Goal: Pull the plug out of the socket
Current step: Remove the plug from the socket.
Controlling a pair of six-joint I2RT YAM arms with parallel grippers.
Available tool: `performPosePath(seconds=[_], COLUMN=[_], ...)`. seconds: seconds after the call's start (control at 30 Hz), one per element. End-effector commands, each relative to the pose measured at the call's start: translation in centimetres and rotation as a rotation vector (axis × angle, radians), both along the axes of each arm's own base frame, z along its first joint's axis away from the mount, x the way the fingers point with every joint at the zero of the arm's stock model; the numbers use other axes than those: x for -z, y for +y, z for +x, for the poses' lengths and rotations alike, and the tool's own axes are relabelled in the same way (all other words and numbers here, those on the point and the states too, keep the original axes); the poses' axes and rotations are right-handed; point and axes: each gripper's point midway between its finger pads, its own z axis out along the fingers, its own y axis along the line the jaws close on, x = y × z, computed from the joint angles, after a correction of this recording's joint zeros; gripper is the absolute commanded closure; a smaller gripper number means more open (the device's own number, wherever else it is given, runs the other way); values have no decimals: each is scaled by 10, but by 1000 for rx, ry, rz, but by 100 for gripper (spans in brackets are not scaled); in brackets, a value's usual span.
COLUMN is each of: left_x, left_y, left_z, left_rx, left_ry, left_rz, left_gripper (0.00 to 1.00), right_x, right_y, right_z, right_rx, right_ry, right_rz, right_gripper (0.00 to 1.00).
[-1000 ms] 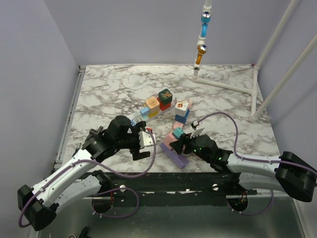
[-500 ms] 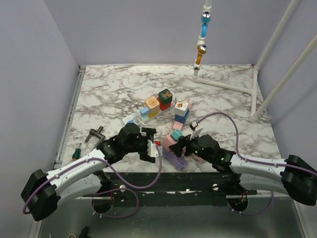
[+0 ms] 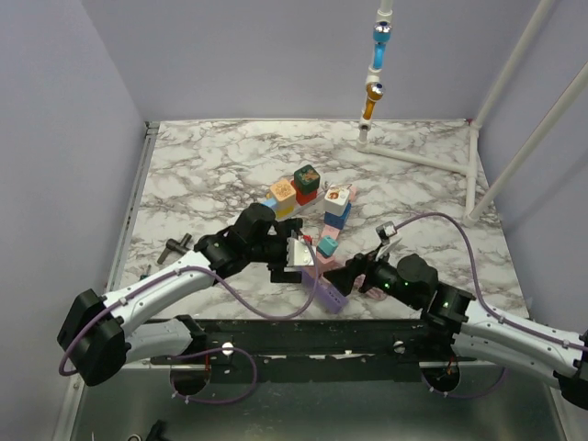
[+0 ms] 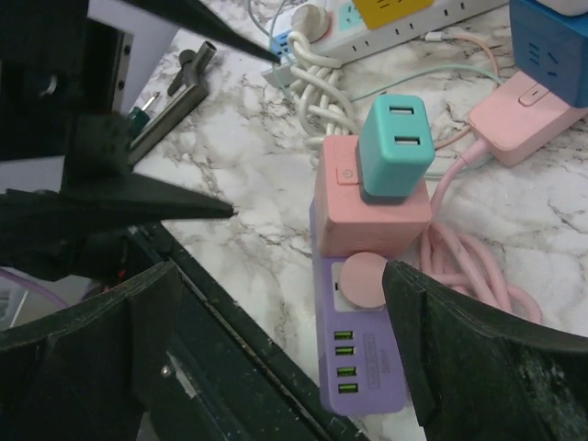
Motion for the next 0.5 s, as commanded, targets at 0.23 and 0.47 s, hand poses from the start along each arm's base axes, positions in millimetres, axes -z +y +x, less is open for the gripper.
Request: performPosePath(seconds=[0.23,0.47], left_x=[-38,-57], left_y=[43,61], left_z=[16,6], left_rx=[-257,-301], left_ry=[320,421], left_rz=[111,122], left_gripper=[2,2], right_x=[35,61], right_y=[9,19], right_z=[-26,-41], right_rx=[-30,37], right_ry=[39,-30], right_rz=[-303,-573], right_gripper=[0,6])
